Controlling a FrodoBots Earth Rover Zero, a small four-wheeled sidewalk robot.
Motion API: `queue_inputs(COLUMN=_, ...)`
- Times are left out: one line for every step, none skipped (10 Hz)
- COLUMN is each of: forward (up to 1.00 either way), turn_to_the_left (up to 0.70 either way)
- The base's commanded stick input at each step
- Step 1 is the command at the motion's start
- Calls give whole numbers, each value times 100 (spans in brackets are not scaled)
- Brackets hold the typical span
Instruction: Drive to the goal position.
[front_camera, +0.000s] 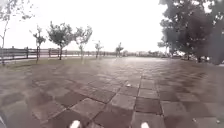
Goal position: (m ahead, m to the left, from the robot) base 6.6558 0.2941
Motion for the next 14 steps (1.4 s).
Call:
queue_inputs(forward=70, turn_to_the_left=0)
queue_inputs(forward=70, turn_to_the_left=0)
queue_inputs(forward=70, turn_to_the_left=0)
queue_inputs(forward=70, turn_to_the_left=0)
queue_inputs(forward=70, turn_to_the_left=0)
queue_inputs(forward=70, turn_to_the_left=0)
queue_inputs(forward=70, turn_to_the_left=0)
queue_inputs(forward=70, turn_to_the_left=0)
queue_inputs(forward=70, turn_to_the_left=0)
queue_inputs(forward=70, turn_to_the_left=0)
queue_inputs(forward=70, turn_to_the_left=0)
queue_inputs(forward=70, turn_to_the_left=0)
queue_inputs(forward=70, turn_to_the_left=0)
queue_inputs(forward=70, turn_to_the_left=0)
